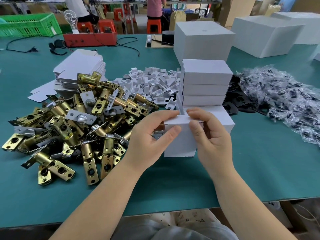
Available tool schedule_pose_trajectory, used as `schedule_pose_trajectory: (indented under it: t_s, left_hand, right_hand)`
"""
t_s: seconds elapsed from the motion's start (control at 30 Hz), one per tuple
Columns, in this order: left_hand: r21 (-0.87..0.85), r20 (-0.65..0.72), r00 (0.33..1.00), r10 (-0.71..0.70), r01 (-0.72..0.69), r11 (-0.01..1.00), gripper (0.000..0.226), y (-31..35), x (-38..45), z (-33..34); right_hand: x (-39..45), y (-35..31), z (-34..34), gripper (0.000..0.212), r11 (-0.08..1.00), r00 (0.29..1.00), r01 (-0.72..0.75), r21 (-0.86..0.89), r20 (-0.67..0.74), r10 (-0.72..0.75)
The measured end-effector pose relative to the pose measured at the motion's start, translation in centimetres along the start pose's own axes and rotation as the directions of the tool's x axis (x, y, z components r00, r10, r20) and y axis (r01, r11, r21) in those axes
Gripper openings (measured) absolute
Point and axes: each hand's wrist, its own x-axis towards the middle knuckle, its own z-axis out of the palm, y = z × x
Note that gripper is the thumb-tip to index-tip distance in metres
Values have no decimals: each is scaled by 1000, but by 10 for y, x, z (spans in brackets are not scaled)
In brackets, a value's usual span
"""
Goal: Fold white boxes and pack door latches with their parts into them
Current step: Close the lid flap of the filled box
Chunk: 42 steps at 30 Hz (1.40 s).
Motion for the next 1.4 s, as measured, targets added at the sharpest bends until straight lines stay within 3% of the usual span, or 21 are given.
schedule_pose_trajectory:
  t_s: [0.27, 0.47, 0.67, 0.83, 1.0, 1.17, 1.4]
  left_hand:
    - [-24, -103, 995, -15, 12, 1000, 15, 4, 4, 7]
    - [101, -63, 986, 154, -147, 984, 22, 0, 4, 5]
    - [104, -26, 991, 134, -130, 986, 20, -2, 3, 0]
    - [152, -21, 978, 209, -203, 967, 23, -3, 3, 1]
    - [196, -24, 969, 247, -238, 951, 22, -5, 4, 1]
    - [99, -9, 984, 177, -176, 980, 19, -4, 4, -2]
    - [65, 0, 983, 185, -184, 981, 18, 0, 5, -4]
  right_hand:
    - [10, -9, 2, 12, 997, 999, -49, 55, -19, 50]
    - [9, -6, -2, 14, 995, 999, -29, 95, 20, 27]
    - [6, 2, -4, 14, 993, 995, -69, 91, 74, 63]
    - [5, 4, -3, 15, 998, 997, 63, -23, 37, -63]
    - [-1, 6, -4, 31, 973, 984, 175, -148, 63, -167]
    - [-3, 7, -2, 28, 970, 983, 182, -160, 19, -182]
    - [-4, 6, -3, 19, 974, 986, 167, -155, 34, -164]
